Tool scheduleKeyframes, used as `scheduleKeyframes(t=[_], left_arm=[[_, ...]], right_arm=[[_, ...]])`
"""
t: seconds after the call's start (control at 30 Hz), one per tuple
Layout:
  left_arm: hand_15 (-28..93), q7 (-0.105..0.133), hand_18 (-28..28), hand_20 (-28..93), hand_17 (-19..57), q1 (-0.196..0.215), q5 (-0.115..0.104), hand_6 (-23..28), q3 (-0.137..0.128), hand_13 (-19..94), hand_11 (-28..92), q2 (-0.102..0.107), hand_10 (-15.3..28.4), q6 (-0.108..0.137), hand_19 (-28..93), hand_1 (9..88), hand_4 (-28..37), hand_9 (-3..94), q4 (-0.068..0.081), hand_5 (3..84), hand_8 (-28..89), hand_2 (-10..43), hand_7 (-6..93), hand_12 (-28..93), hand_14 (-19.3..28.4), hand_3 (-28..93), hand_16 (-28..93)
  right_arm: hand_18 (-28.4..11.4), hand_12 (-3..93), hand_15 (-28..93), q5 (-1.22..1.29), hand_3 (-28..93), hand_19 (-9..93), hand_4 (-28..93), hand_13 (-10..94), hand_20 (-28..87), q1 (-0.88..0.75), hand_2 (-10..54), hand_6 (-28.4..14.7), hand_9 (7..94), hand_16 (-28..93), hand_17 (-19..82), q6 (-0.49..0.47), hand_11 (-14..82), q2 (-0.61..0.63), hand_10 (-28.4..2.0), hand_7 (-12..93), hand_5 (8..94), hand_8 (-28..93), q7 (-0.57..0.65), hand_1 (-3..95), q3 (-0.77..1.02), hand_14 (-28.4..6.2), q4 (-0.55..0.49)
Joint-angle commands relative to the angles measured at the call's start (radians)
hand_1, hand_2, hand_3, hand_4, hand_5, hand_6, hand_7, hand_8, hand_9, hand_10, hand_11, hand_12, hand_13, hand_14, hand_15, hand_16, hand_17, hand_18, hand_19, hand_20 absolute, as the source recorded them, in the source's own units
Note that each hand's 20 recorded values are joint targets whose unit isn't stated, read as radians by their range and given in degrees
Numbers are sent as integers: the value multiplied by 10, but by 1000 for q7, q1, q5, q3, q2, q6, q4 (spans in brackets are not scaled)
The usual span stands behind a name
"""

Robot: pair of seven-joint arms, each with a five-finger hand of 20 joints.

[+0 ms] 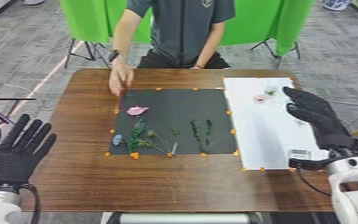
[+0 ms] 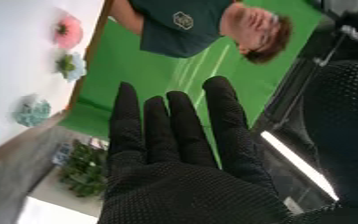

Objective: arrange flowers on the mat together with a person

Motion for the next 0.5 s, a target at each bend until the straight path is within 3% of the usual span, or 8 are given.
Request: scheduleKeyframes(t=[0.03, 0.27, 0.37, 0.5], left_arm=[[270, -8, 141, 123, -57, -23, 6, 79, 31, 290, 188, -7, 160, -20, 306, 231, -283, 376, 9, 423, -101, 130, 108, 82, 155, 707, -55], [267, -9, 140, 123, -57, -58, 18, 79, 62, 289, 187, -21, 159, -29, 306, 228, -283, 375, 20, 423, -99, 131, 105, 82, 155, 708, -54], [268, -16, 140, 123, -57, -52, 33, 78, 66, 289, 186, -36, 159, -35, 305, 228, -283, 375, 18, 422, -100, 131, 106, 82, 156, 707, -54], [267, -14, 140, 122, -57, -62, 35, 78, 73, 289, 185, -34, 160, -37, 304, 228, -283, 375, 20, 421, -100, 133, 104, 82, 156, 702, -54]], right_arm=[[-68, 127, 93, -198, 808, 255, -251, 205, 47, 25, -7, -46, 283, 64, 135, 1, 44, 41, -156, 154, 357, -109, -38, 213, 26, -88, 7], [-69, 128, 96, -300, 803, 251, -247, 196, 47, 17, -16, -44, 274, 52, 129, -39, 40, 48, -155, 155, 348, -109, -22, 222, 65, -89, 15], [-69, 128, 96, -333, 799, 252, -247, 191, 47, 21, -19, -43, 268, 49, 127, -23, 36, 50, -158, 156, 344, -109, 4, 226, 61, -90, 20], [-87, 131, 98, -523, 795, 281, -243, 186, 57, 38, -26, -43, 267, 47, 115, -14, 34, 78, -156, 156, 340, -108, 71, 240, 52, -91, 46]])
